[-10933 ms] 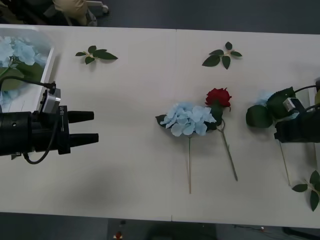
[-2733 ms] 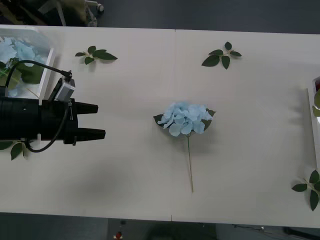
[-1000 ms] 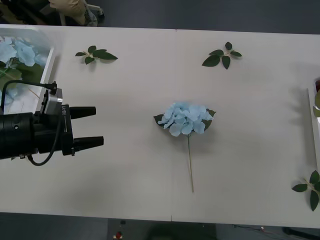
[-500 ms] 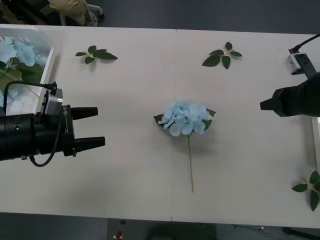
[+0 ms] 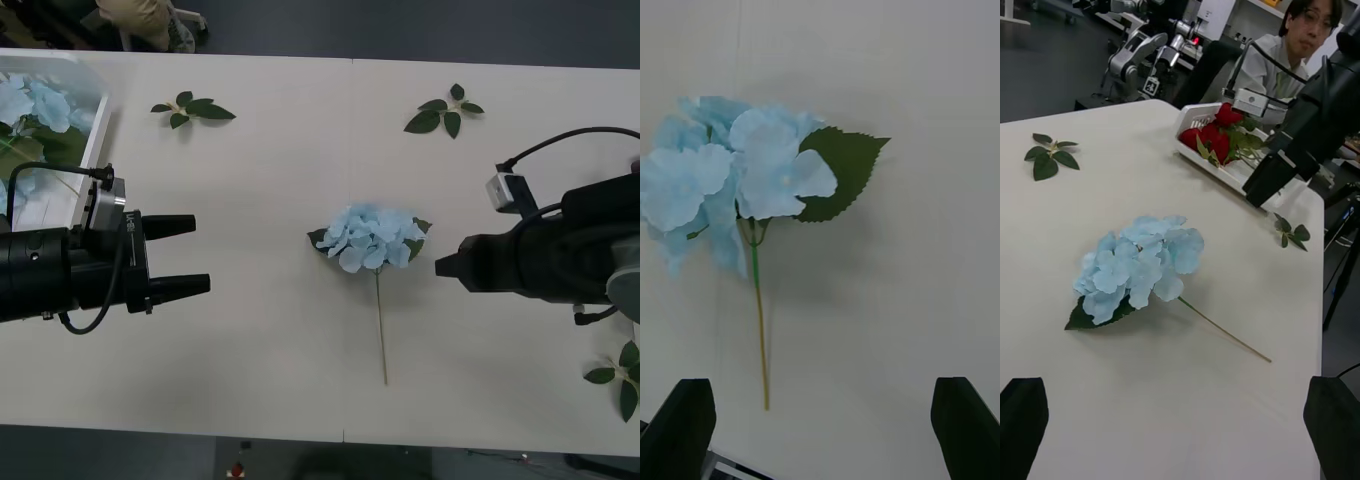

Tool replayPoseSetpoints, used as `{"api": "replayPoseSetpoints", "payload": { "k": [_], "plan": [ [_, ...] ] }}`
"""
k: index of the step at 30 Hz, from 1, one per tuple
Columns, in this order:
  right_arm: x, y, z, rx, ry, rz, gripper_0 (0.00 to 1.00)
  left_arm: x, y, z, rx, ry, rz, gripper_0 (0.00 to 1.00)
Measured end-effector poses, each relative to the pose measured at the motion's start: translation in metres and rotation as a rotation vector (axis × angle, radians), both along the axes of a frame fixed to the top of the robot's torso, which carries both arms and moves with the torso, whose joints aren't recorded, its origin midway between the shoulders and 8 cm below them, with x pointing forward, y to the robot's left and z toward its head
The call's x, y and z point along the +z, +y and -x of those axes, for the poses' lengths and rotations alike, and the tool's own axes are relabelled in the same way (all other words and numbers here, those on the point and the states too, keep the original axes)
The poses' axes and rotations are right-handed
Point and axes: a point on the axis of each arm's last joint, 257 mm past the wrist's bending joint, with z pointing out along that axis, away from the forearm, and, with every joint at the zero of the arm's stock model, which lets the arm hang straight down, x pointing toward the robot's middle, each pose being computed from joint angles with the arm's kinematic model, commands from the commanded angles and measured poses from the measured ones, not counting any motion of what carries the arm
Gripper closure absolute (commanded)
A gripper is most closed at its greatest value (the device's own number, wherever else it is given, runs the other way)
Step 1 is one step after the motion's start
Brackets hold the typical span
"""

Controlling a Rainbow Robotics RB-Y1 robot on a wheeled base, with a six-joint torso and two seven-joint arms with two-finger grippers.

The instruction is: Put the red flowers into the right box and the blue flowers into the left box

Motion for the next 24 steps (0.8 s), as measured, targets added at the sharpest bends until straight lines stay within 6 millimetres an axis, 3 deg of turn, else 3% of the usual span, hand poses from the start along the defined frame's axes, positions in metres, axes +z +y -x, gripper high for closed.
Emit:
{"api": "replayPoseSetpoints", "payload": {
  "k": [6,14,19,24],
  "plan": [
    [-0.014,0.041,0.006,-0.009,0.059,-0.069,0.15,0.000,0.000,0.000,0.000,0.000,0.000,0.00],
    [-0.040,0.078,-0.023,0.002,0.056,-0.036,0.16,0.000,0.000,0.000,0.000,0.000,0.000,0.00],
    [-0.055,0.096,-0.036,0.007,0.061,-0.026,0.16,0.000,0.000,0.000,0.000,0.000,0.000,0.00],
    [-0.074,0.103,-0.033,0.039,0.073,0.005,0.16,0.000,0.000,0.000,0.000,0.000,0.000,0.00]
  ]
}}
